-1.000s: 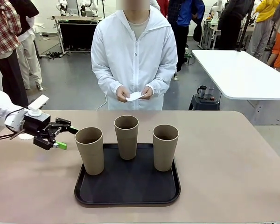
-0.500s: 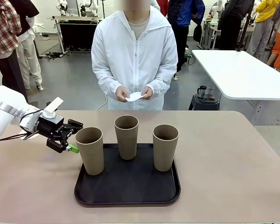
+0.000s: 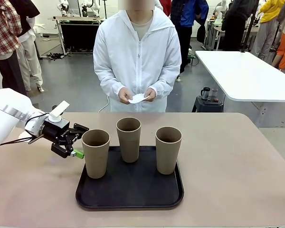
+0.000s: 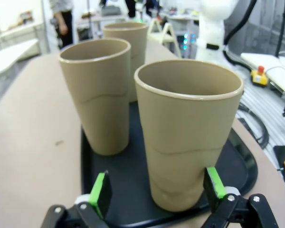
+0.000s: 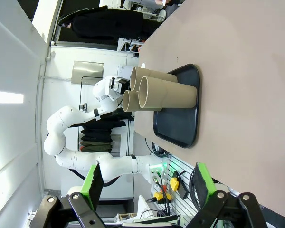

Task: Place coasters on the table and set cups on them.
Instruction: Pick up one Reusable plastic cup and place it on a coaster set by the human.

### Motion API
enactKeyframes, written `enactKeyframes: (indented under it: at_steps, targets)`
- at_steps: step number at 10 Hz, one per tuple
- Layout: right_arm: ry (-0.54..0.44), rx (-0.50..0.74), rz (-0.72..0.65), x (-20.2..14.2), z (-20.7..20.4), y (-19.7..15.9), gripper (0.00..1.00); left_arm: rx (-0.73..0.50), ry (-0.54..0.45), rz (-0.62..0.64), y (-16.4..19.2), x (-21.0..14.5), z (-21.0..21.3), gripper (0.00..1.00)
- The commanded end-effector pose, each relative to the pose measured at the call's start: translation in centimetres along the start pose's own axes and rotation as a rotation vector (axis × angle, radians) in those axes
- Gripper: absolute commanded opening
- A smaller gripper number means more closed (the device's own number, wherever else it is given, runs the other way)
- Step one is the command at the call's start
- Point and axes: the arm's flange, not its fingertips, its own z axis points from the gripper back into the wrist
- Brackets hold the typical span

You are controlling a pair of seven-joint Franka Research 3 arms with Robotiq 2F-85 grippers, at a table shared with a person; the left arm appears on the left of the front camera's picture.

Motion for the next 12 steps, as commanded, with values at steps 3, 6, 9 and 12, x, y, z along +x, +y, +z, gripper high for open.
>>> enactKeyframes:
  at_steps: [3,6,9,12]
  targets:
    - [0.000,0.011,-0.001,0.1,0.0,0.1,1.00,-0.028,0.014,0.023,-0.7,0.3,-0.3,1.00]
    - [0.000,0.011,-0.001,0.1,0.0,0.1,1.00,-0.086,0.041,0.038,-2.3,0.4,-0.7,1.00]
    - [0.000,0.011,-0.001,0.1,0.0,0.1,1.00,-0.098,0.030,0.024,-3.3,0.8,-0.9,1.00]
    - [0.000,0.011,-0.001,0.1,0.0,0.1,1.00,-0.108,0.021,-0.005,-2.8,1.5,-2.4,1.00]
